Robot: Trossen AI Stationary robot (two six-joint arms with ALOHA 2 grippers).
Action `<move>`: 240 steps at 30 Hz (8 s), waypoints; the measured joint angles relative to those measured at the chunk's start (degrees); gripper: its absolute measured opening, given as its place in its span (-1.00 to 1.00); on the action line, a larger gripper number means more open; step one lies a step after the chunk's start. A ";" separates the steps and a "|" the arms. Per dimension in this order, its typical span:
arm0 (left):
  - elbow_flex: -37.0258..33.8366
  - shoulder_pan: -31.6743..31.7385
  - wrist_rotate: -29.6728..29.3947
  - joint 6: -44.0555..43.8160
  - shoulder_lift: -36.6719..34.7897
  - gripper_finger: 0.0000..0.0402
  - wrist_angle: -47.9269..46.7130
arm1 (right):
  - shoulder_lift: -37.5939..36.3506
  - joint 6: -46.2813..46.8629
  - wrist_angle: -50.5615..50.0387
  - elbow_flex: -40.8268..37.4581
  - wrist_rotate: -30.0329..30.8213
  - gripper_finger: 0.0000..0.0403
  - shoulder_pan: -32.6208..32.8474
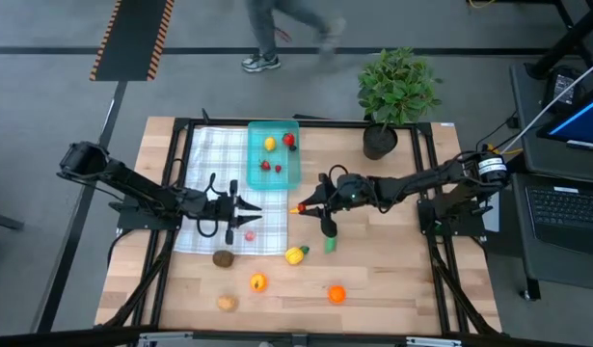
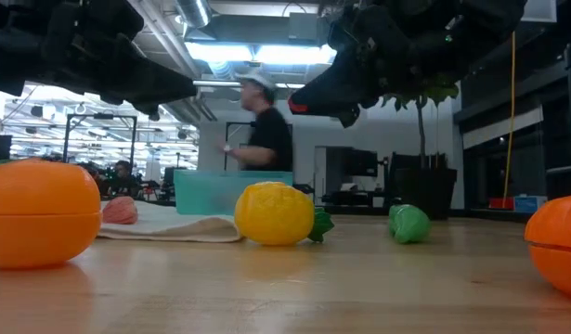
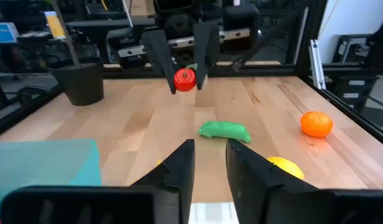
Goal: Pick and placing Produce into tupperware
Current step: Put the red cherry into the blue bin, then put the yellow corn into the blue bin
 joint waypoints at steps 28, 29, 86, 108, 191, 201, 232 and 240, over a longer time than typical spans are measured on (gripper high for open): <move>8.85 7.29 4.17 4.79 10.91 -0.05 7.70 | 7.50 -4.08 16.55 2.54 -9.01 -0.48 -4.92; 9.47 7.29 4.15 5.23 11.80 -0.05 7.70 | 7.50 -4.06 16.57 2.56 -9.47 -0.48 -4.92; 16.34 9.79 4.61 7.79 18.22 -1.00 6.14 | 7.37 -5.09 15.65 2.67 -8.91 0.21 -4.91; 16.30 15.62 -8.12 7.58 8.62 -1.00 -10.13 | 7.10 -4.14 8.28 2.64 3.29 0.31 -13.29; 34.20 35.49 13.99 3.24 15.90 -0.57 -54.71 | 7.08 -9.93 5.51 2.58 10.71 0.31 -13.23; 26.79 27.93 13.96 3.09 4.23 -0.59 -44.65 | 1.94 -11.91 1.65 2.00 10.64 0.31 -10.79; 7.82 0.67 3.27 -3.11 -8.23 -0.95 -21.75 | -8.20 -9.68 18.26 -16.86 8.08 0.31 2.05; 7.82 2.09 3.00 -1.45 -8.23 -0.94 -22.42 | -8.20 -9.57 17.08 -16.70 7.60 0.31 2.05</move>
